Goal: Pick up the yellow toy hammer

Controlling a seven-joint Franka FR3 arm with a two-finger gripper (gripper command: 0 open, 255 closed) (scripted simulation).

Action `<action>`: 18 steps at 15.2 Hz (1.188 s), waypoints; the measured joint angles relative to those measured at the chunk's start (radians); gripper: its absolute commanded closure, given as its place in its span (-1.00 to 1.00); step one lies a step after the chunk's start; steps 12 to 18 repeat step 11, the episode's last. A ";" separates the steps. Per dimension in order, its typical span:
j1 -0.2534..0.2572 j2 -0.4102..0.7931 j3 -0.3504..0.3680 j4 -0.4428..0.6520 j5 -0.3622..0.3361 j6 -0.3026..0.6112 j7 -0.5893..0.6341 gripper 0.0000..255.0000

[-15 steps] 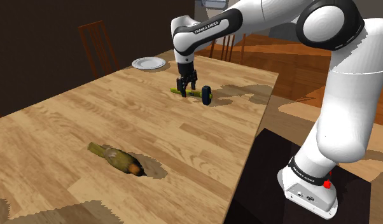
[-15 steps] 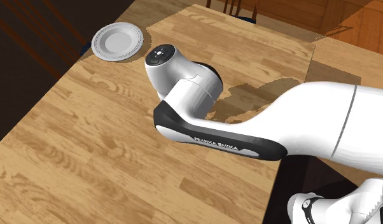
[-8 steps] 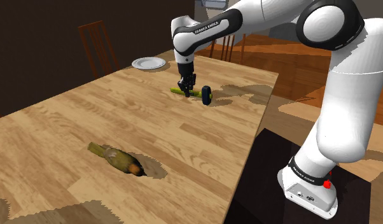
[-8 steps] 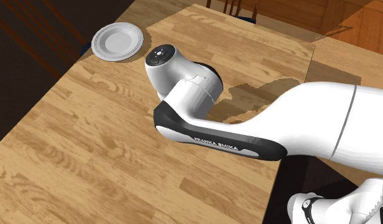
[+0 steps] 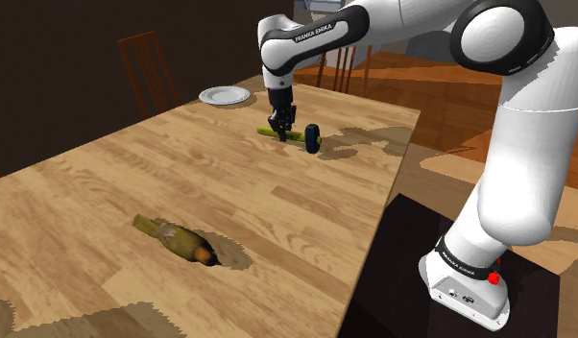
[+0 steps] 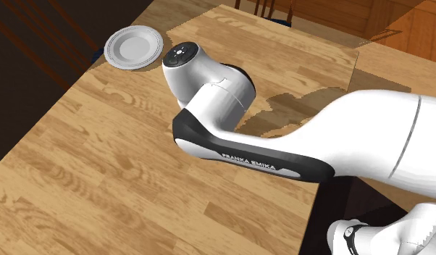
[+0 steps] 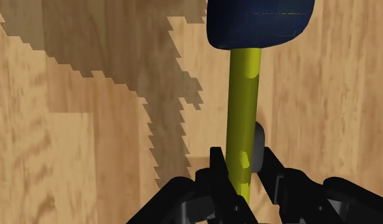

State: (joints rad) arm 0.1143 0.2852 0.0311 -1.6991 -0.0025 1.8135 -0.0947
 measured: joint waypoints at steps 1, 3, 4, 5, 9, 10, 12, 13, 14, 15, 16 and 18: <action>0.001 -0.006 0.000 0.006 0.000 -0.012 0.001 1.00; 0.001 -0.011 0.001 0.026 0.000 -0.037 0.001 1.00; 0.001 -0.012 0.001 0.038 0.000 -0.050 0.002 1.00; 0.001 -0.016 0.001 0.049 0.001 -0.065 0.001 1.00; 0.001 -0.024 0.001 0.087 0.001 -0.111 0.001 1.00; 0.002 -0.022 0.001 0.102 0.001 -0.125 0.003 1.00; 0.001 -0.024 0.001 0.110 0.001 -0.134 0.001 1.00; 0.001 -0.024 0.001 0.110 0.001 -0.134 0.001 1.00; 0.001 -0.024 0.001 0.110 0.001 -0.134 0.001 1.00; 0.001 -0.024 0.001 0.110 0.001 -0.134 0.001 1.00; 0.001 -0.024 0.001 0.110 0.001 -0.134 0.001 1.00; 0.001 -0.024 0.001 0.110 0.001 -0.134 0.001 1.00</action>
